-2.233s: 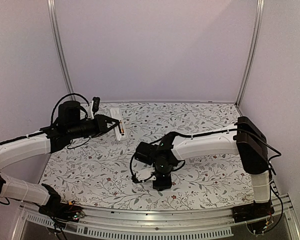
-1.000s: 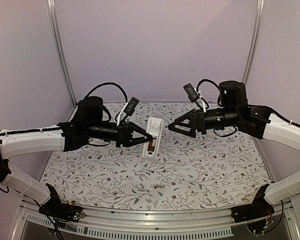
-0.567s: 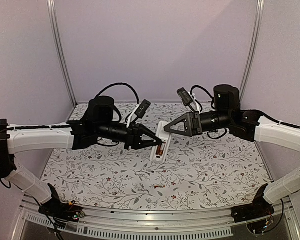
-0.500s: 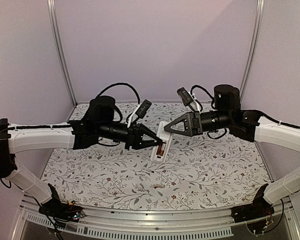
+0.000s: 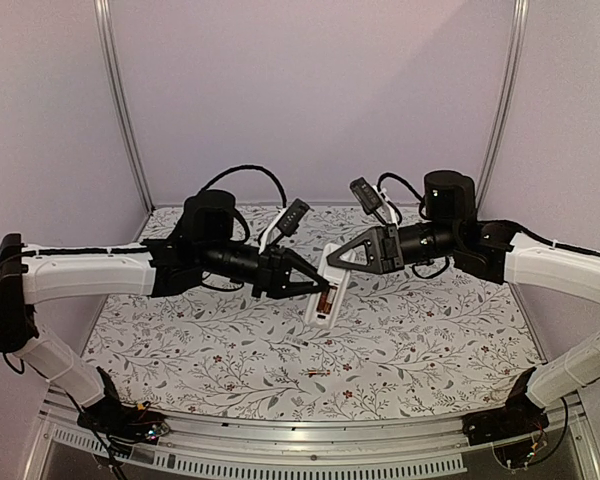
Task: Load the batteries into the remote control
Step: Pass from the left arm to the right
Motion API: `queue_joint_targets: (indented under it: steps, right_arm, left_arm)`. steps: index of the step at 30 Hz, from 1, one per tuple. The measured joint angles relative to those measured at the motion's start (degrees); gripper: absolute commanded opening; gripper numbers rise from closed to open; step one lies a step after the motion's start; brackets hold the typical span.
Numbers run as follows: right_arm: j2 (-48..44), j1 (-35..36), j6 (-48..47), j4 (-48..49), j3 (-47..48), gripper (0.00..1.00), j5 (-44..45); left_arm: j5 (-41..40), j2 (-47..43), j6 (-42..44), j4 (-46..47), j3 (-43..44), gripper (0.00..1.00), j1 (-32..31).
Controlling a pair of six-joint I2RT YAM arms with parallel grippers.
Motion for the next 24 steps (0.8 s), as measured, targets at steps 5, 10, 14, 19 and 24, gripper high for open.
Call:
queue_joint_targets:
  steps: [5,10,14,19,24]
  right_arm:
    - [0.3,0.0,-1.1,0.8,0.0,0.16,-1.5]
    - [0.7,-0.1,-1.4,1.1,0.0,0.02,-1.9]
    - [1.0,-0.6,-0.9,0.6,0.0,0.00,-1.8]
    - [1.0,-2.5,-0.4,0.1,0.0,0.00,-1.8]
    - [-0.1,-8.2,-0.2,-0.5,-2.5,0.00,-1.2]
  left_arm:
    - [1.3,0.2,-1.2,-0.2,0.4,0.16,-0.1]
    - [0.0,0.2,-1.7,-0.7,0.6,0.43,-0.1]
    - [-3.9,0.0,-1.6,-1.8,0.7,0.62,0.1]
    - [-12.0,-3.1,-0.9,-5.3,0.5,0.89,0.1]
    - [-23.6,-11.0,-0.2,-12.3,-0.7,0.85,0.2]
